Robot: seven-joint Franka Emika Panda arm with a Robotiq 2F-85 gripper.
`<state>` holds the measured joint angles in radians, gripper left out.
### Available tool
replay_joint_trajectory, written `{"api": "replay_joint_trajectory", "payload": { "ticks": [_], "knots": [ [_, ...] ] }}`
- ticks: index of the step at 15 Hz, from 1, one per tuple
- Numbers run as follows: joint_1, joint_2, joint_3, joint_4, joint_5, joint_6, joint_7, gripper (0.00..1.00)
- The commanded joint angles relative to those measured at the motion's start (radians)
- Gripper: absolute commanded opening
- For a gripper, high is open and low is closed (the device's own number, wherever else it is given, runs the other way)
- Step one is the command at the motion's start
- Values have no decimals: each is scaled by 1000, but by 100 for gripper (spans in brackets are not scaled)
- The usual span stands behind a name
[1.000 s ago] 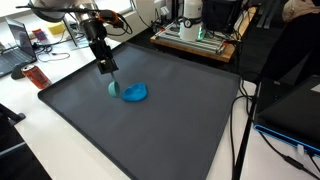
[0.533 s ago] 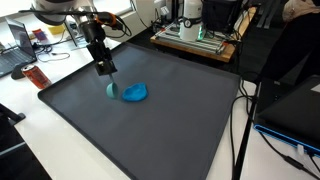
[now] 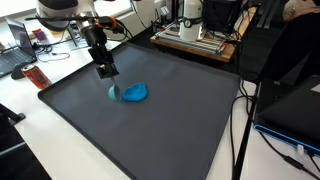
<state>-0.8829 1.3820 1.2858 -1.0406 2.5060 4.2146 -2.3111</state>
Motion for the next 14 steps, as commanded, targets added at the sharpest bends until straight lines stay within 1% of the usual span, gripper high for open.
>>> {"api": "replay_joint_trajectory", "payload": {
  "ticks": [1,6,8,10,14],
  "knots": [
    [-7,43,36,42,8,29,-28,22],
    [-4,64,50,73,8,33,-34,22],
    [-9,57,55,65,8,29,-27,22],
    [-4,34,38,63,8,29,-1,22],
    [-10,-14,31,49,8,28,7,22]
  ]
}}
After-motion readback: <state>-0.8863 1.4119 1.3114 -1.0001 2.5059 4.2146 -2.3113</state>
